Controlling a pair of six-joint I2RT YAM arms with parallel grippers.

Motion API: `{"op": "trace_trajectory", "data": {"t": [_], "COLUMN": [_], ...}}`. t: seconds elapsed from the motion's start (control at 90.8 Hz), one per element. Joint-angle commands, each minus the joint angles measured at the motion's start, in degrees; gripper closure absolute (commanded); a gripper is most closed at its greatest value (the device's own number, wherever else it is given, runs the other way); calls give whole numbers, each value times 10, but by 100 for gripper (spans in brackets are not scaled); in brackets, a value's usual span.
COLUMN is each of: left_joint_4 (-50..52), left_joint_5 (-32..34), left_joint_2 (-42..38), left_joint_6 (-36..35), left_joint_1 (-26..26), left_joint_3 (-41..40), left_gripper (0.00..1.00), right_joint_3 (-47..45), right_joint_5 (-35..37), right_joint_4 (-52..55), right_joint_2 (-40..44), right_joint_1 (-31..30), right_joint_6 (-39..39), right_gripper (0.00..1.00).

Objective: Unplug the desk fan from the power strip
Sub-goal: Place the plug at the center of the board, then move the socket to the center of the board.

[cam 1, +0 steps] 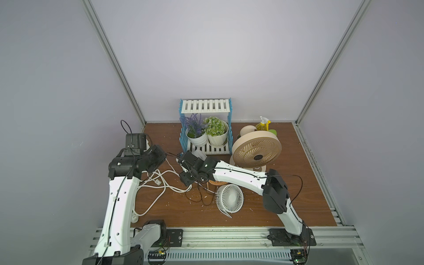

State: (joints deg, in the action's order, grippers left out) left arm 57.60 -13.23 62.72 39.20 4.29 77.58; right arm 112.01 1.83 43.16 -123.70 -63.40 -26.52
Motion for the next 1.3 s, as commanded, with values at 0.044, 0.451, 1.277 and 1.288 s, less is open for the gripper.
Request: {"op": "trace_trajectory", "data": {"t": [0.044, 0.451, 1.277, 1.288], "left_joint_4": [-12, -143, -128, -128], "left_joint_5": [139, 119, 62, 60], "left_joint_2": [51, 216, 39, 35], "left_joint_6": [-85, -107, -10, -9], "left_joint_1": [5, 5, 7, 7], "left_joint_3": [54, 36, -42, -43], "left_gripper": [100, 68, 3, 3], "right_joint_3": [-5, 14, -2, -7], "right_joint_5": [88, 70, 64, 63], "right_joint_4": [43, 39, 39, 38], "right_joint_2": [-6, -74, -119, -117], "right_joint_1": [-12, -17, -6, -7], "right_joint_6": [-47, -68, -55, -53], "right_gripper": [57, 51, 89, 90]}}
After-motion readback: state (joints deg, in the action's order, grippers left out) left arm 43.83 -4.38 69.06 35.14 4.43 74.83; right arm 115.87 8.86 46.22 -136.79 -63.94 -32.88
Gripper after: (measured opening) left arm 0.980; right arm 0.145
